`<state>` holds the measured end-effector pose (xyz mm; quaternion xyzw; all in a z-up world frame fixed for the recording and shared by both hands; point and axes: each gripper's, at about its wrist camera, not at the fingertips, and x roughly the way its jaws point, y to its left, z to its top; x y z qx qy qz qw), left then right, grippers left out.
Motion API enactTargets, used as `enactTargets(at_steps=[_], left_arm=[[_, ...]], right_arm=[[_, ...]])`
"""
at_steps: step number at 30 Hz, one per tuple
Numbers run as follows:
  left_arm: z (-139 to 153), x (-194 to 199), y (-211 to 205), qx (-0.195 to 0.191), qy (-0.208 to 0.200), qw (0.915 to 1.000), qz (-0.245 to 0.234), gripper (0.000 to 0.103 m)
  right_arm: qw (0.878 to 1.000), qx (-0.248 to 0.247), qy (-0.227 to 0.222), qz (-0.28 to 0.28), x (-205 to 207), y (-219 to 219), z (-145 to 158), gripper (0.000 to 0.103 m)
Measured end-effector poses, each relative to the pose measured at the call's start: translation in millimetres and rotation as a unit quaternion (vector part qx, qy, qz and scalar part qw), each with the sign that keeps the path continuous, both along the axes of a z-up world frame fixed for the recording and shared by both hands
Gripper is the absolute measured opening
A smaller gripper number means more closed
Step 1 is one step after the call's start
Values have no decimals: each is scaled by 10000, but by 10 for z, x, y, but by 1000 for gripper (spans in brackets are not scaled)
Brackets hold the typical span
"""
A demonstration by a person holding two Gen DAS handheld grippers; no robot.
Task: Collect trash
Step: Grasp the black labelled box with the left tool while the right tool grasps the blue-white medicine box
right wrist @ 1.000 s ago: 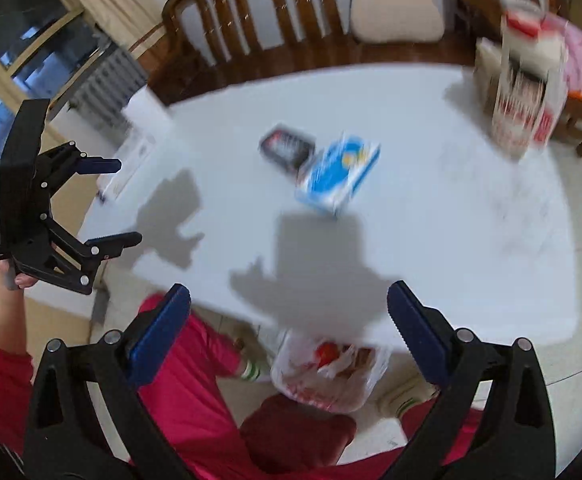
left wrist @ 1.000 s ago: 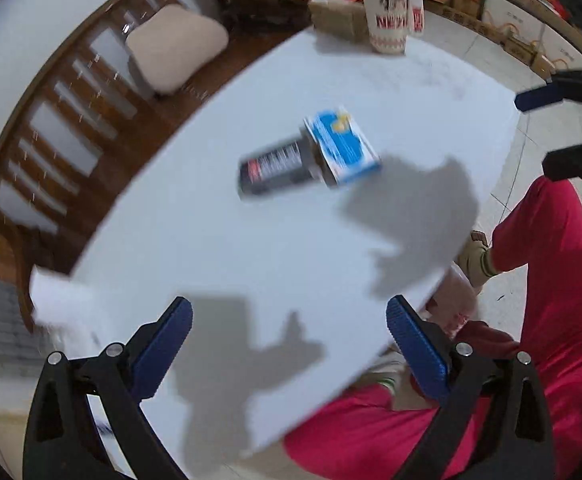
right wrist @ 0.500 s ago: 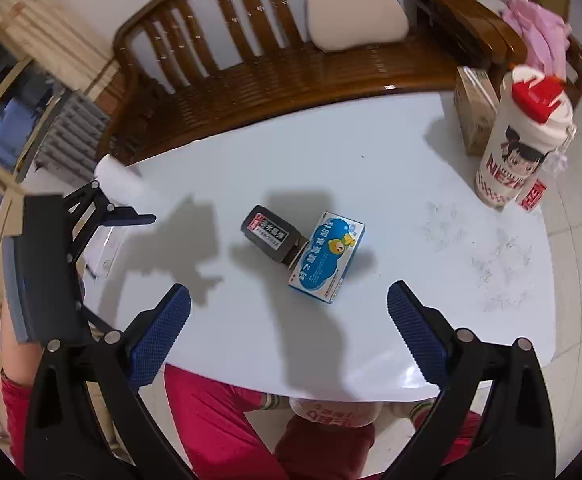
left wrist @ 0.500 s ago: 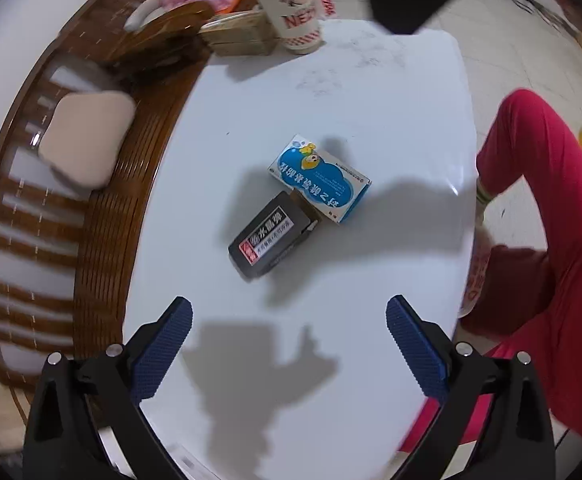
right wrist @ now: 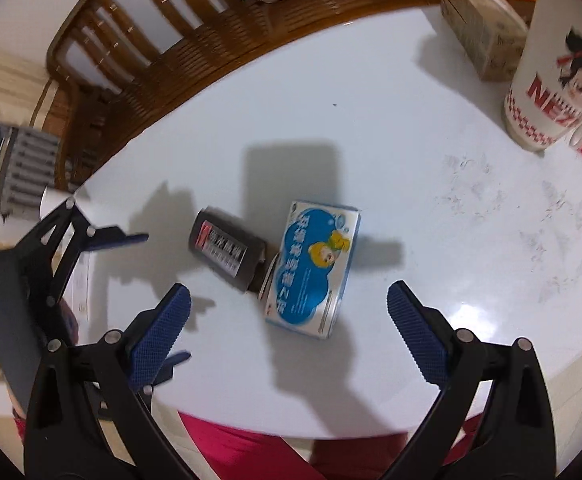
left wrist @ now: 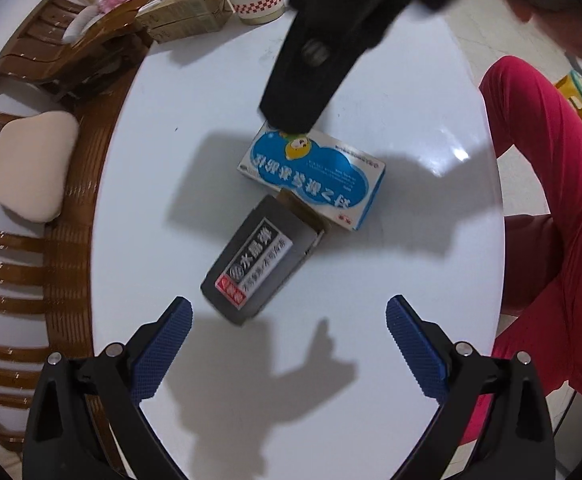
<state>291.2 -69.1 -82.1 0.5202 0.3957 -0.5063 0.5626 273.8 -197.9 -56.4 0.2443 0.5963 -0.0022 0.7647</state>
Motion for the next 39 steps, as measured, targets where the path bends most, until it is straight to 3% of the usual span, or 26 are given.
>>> enactTargets(at_steps=[7, 13, 21, 28, 33, 36, 39], left_arm=[[-160, 230, -85, -150, 304, 9993, -125, 95], [-320, 316, -119, -137, 382, 9984, -382, 95], [-477, 365, -178, -143, 383, 9972, -631, 95], [-672, 289, -155, -36, 129, 9967, -797, 95], [-683, 280, -110, -152, 160, 9978, -632, 95], [-688, 222, -83, -193, 75, 9982, -564, 85], [-666, 149, -29, -214, 132, 9991, -346, 74]], right_arm=[[9991, 150, 345, -187, 284, 16, -431, 96], [9975, -220, 645, -213, 441, 93, -671, 96], [9953, -348, 809, -413, 426, 100, -824, 96], [9936, -729, 788, -341, 408, 162, -842, 96], [9896, -1225, 732, -206, 385, 255, -838, 89], [9845, -1602, 711, -63, 359, 321, -859, 85], [9796, -1911, 621, 67, 326, 398, -845, 70]])
